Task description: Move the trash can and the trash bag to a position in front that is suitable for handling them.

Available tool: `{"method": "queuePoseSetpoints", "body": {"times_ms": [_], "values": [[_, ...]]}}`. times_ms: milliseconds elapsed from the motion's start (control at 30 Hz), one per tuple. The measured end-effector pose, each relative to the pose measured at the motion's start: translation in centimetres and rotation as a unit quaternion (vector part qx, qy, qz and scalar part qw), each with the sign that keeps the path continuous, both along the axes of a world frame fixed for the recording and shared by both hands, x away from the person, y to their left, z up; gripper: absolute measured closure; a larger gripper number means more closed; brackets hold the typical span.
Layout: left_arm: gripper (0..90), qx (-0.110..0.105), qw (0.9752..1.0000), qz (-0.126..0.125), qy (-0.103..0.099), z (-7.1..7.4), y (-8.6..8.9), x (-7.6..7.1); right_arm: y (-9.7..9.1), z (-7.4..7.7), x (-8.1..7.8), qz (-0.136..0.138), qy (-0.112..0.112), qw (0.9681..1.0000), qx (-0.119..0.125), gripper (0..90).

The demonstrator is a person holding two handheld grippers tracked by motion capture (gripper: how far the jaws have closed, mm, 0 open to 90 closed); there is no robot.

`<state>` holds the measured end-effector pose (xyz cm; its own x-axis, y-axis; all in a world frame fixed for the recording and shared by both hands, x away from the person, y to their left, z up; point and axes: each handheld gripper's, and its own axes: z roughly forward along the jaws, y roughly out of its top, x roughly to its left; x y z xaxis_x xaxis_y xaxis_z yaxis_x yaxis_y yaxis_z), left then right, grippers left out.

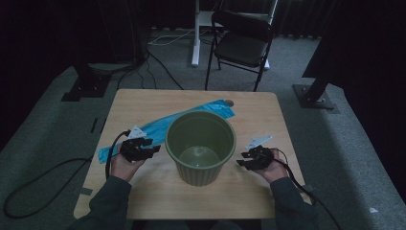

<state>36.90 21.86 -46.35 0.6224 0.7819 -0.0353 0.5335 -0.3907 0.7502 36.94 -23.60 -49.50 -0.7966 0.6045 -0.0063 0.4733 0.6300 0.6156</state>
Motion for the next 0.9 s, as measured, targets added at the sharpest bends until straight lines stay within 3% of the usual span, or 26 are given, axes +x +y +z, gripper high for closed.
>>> {"method": "queuePoseSetpoints", "body": {"times_ms": [267, 400, 667, 767, 900], "values": [[56.8, -0.004, 0.9998, 0.014, 0.017, -0.4, 0.9, 1.8, -1.2, -0.5, 0.1, -0.018, 0.005, 0.9998, 0.008, 57.0], [61.2, 0.015, 0.9993, 0.002, 0.034, -1.4, 0.6, 2.9, -0.9, -0.8, 0.2, -0.015, 0.006, 0.9999, 0.002, 57.1], [63.4, 0.071, 0.9966, 0.008, 0.043, -2.6, -0.3, 5.4, -1.0, -0.7, 0.1, -0.016, 0.002, 0.9999, 0.003, 57.0], [63.5, 0.078, 0.9957, 0.013, 0.05, -3.3, -0.6, 6.3, -1.1, -0.8, 0.1, -0.018, 0.003, 0.9998, 0.003, 56.4], [63.4, 0.071, 0.9958, 0.019, 0.055, -3.7, -0.7, 7.1, -1.1, -1.0, 0.1, -0.018, 0.007, 0.9998, 0.0, 55.8]]}}
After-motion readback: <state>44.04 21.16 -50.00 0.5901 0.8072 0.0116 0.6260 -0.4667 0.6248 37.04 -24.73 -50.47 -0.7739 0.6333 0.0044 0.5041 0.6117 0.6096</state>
